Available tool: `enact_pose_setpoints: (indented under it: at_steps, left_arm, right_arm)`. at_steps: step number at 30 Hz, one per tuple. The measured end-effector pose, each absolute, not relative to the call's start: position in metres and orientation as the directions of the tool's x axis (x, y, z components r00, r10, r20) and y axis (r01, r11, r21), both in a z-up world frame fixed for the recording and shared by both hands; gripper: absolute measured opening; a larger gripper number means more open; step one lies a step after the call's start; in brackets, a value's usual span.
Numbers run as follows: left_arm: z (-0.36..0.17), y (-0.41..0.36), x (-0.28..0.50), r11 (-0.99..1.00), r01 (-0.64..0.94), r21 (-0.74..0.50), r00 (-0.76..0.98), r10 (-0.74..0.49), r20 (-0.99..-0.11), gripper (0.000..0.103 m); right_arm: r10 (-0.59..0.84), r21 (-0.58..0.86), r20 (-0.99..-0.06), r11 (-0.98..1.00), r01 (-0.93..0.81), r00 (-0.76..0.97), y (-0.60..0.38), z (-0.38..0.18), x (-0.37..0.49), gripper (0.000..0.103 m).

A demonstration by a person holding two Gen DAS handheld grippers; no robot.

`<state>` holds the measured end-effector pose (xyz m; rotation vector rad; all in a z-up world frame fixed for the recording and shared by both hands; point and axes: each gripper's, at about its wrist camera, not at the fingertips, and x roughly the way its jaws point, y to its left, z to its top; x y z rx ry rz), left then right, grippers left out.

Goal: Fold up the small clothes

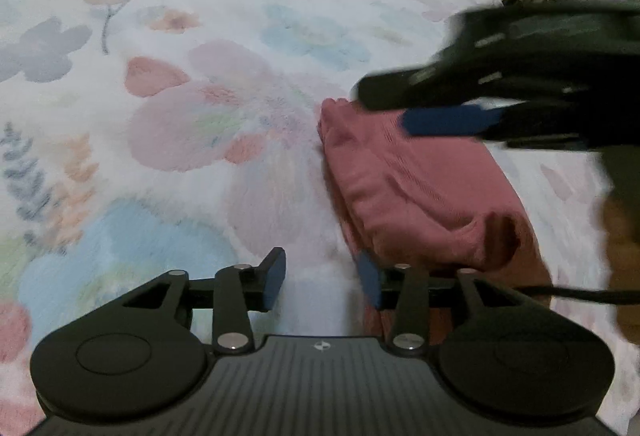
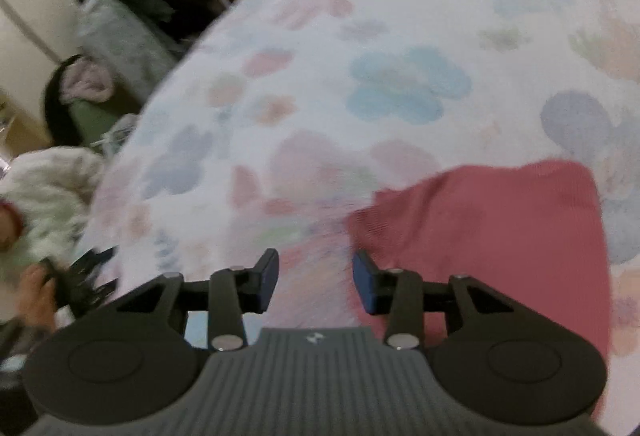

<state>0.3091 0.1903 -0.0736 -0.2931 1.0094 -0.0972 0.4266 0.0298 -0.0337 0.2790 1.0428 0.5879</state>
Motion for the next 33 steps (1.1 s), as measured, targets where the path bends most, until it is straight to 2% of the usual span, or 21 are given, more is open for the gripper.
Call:
enact_pose_setpoints:
  at_steps: [2,7,9,12,14,19,21,25,29,33]
  left_arm:
    - [-0.071,0.189,0.299,0.953,-0.073,-0.294,0.523,-0.214,-0.825,0.050]
    - [-0.067,0.186,0.276,0.926,-0.074,-0.369,0.540,-0.274,-0.796,0.050]
    - [-0.067,0.185,0.270,0.907,-0.080,-0.414,0.549,-0.307,-0.778,0.043]
    - [-0.067,0.183,0.261,0.862,-0.083,-0.500,0.562,-0.374,-0.738,0.041]
    - [-0.069,0.183,0.257,0.825,-0.086,-0.558,0.572,-0.418,-0.706,0.041]
    - [-0.088,0.182,0.253,0.716,-0.128,-0.686,0.567,-0.515,-0.643,0.045]
    - [-0.099,0.179,0.255,0.696,-0.152,-0.702,0.548,-0.531,-0.646,0.045]
    - [-0.116,0.173,0.257,0.675,-0.232,-0.700,0.515,-0.525,-0.677,0.048]
    - [-0.129,0.174,0.255,0.632,-0.278,-0.723,0.526,-0.530,-0.665,0.055]
    - [-0.139,0.170,0.262,0.603,-0.291,-0.743,0.537,-0.539,-0.649,0.053]
  right_arm:
    - [0.596,0.483,-0.700,0.801,-0.354,0.394,0.019,-0.012,0.403,0.045]
    - [0.562,0.422,-0.680,0.825,-0.376,0.470,-0.028,0.008,0.357,0.047]
    - [0.538,0.405,-0.686,0.842,-0.357,0.491,-0.049,0.001,0.345,0.047]
    - [0.474,0.358,-0.720,0.879,-0.314,0.507,-0.076,-0.017,0.327,0.045]
    - [0.453,0.343,-0.733,0.890,-0.300,0.508,-0.086,-0.030,0.314,0.036]
    - [0.442,0.343,-0.745,0.896,-0.281,0.500,-0.106,-0.056,0.284,0.036]
    - [0.416,0.304,-0.763,0.907,-0.293,0.496,-0.105,-0.063,0.275,0.036]
    - [0.381,0.244,-0.788,0.914,-0.323,0.484,-0.107,-0.074,0.259,0.045]
    - [0.381,0.248,-0.795,0.914,-0.321,0.471,-0.111,-0.082,0.254,0.045]
    - [0.373,0.235,-0.794,0.917,-0.322,0.481,-0.111,-0.085,0.255,0.045]
